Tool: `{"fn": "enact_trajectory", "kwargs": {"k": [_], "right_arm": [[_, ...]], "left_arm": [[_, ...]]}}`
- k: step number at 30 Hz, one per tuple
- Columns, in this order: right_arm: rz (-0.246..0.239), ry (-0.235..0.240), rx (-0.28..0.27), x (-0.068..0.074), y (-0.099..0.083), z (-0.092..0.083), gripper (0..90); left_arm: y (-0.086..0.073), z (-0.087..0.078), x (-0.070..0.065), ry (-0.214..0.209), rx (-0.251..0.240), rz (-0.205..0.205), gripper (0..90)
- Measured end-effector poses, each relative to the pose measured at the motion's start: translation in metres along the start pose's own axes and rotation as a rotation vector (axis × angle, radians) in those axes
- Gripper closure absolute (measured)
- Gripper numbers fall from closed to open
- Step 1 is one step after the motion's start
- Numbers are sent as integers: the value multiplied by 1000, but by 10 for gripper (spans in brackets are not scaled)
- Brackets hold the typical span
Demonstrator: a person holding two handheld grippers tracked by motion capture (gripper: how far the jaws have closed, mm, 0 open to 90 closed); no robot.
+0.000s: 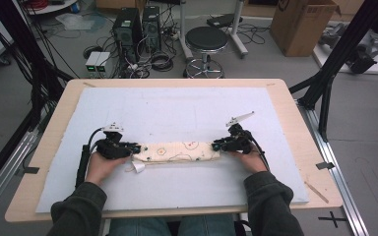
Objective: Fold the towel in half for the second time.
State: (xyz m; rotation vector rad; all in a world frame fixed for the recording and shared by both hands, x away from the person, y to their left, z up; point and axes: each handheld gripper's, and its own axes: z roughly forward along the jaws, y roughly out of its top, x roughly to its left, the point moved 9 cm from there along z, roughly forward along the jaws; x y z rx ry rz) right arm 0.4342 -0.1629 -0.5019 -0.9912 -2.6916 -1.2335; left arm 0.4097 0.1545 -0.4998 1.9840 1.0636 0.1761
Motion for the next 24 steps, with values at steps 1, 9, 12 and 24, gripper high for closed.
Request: {"fn": "enact_trajectory", "kwargs": {"k": [1, 9, 12, 24], "right_arm": [[-5, -1, -2, 0, 0, 0, 762], [-25, -17, -6, 3, 2, -6, 789], [-36, -26, 2, 5, 5, -8, 793], [-33, -77, -7, -6, 27, -5, 797]], "left_arm": [[0, -1, 0, 3, 5, 7, 769], [7, -6, 0, 27, -50, 5, 799], [10, -6, 2, 36, -65, 2, 801], [29, -6, 16, 95, -91, -10, 802]]}}
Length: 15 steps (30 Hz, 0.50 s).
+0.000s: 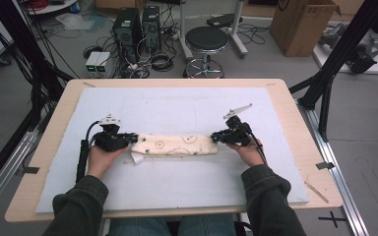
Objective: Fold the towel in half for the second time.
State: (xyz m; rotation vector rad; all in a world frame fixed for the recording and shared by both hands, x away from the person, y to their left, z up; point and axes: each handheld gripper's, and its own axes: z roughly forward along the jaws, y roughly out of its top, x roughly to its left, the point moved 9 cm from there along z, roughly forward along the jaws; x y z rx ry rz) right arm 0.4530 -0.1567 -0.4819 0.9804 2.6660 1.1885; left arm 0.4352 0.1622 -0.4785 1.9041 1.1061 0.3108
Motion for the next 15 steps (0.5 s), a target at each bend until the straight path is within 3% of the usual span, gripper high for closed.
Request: {"fn": "enact_trajectory", "kwargs": {"k": [2, 10, 15], "right_arm": [[11, -16, -10, -4, 4, 1, 797], [45, -59, -35, -23, 17, 4, 797], [75, -98, -38, -34, 19, 6, 796]], "left_arm": [[3, 3, 3, 13, 2, 3, 802], [8, 14, 13, 28, -46, -59, 801], [15, 23, 13, 22, -58, -65, 798]]}}
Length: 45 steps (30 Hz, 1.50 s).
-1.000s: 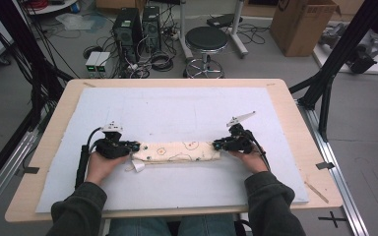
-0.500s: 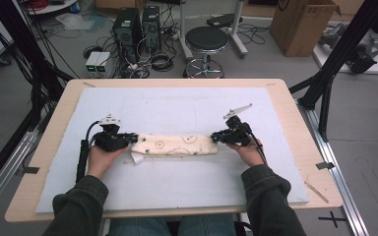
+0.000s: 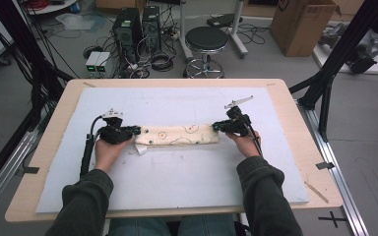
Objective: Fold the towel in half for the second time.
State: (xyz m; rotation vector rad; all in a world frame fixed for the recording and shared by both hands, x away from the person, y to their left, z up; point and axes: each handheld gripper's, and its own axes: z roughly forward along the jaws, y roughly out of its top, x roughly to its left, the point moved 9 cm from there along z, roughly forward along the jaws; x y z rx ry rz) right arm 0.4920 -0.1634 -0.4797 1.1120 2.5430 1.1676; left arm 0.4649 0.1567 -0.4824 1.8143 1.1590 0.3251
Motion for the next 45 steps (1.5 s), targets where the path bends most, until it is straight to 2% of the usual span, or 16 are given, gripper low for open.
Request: {"fn": "enact_trajectory", "kwargs": {"k": [4, 8, 12, 16, 17, 18, 20, 27, 32, 34, 40, 45], "right_arm": [[22, -17, 10, -8, -3, 3, 795], [24, -20, 17, -11, -5, 7, 793], [29, -13, 14, -11, -6, 10, 780], [33, -5, 9, -10, -6, 9, 700], [33, -7, 5, -10, -5, 9, 645], [35, -8, -1, -11, -5, 8, 633], [39, 1, -9, -9, -4, 7, 578], [56, 21, -46, -4, 1, -3, 467], [59, 30, -76, -1, 4, -12, 413], [53, 26, -80, 1, 5, -14, 387], [32, 17, -94, 9, 9, -20, 307], [22, 17, -110, 15, 12, -24, 241]], "left_arm": [[3, 7, 1, 5, -2, -12, 798], [-1, 13, 4, 14, 13, -23, 792], [-3, 14, 4, 18, 19, -8, 776], [-3, 11, 6, 24, 23, -11, 697], [-2, 10, 6, 26, 24, -6, 648], [-2, 9, 6, 28, 24, 2, 618], [0, 6, 4, 27, 19, 16, 590], [5, -5, 0, 8, 4, 29, 536], [7, -12, -7, -25, 2, 29, 515], [8, -15, -10, -34, 2, 47, 513], [13, -23, -16, -48, -20, 54, 461], [14, -30, -18, -52, -20, 65, 386]]}}
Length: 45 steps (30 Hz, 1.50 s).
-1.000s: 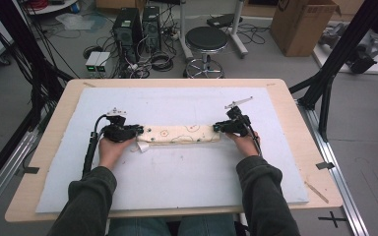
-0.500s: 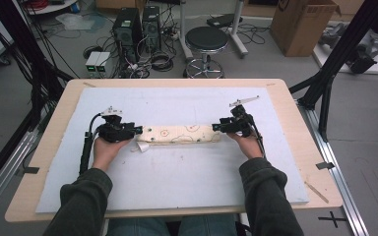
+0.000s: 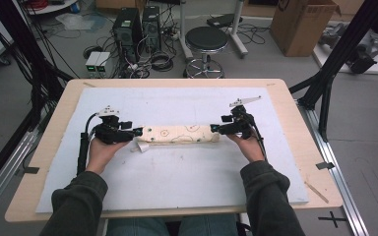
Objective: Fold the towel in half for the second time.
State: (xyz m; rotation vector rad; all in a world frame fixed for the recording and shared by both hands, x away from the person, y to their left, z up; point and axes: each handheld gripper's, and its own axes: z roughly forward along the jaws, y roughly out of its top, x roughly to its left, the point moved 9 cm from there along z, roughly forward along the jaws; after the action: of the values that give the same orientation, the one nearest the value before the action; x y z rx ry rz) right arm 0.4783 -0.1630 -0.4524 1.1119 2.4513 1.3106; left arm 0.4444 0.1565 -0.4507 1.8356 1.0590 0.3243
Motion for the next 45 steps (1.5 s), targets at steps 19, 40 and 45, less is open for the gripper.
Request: {"fn": "enact_trajectory", "kwargs": {"k": [19, 40, 45], "right_arm": [[-16, -7, -26, 8, 2, -12, 145], [-26, -13, -41, 13, 3, -19, 125], [-31, -9, -52, 14, 2, -22, 124]], "left_arm": [[1, -11, -11, -18, -3, 36, 342], [1, -22, -21, -45, -6, 71, 315], [0, -25, -22, -37, -7, 77, 304]]}}
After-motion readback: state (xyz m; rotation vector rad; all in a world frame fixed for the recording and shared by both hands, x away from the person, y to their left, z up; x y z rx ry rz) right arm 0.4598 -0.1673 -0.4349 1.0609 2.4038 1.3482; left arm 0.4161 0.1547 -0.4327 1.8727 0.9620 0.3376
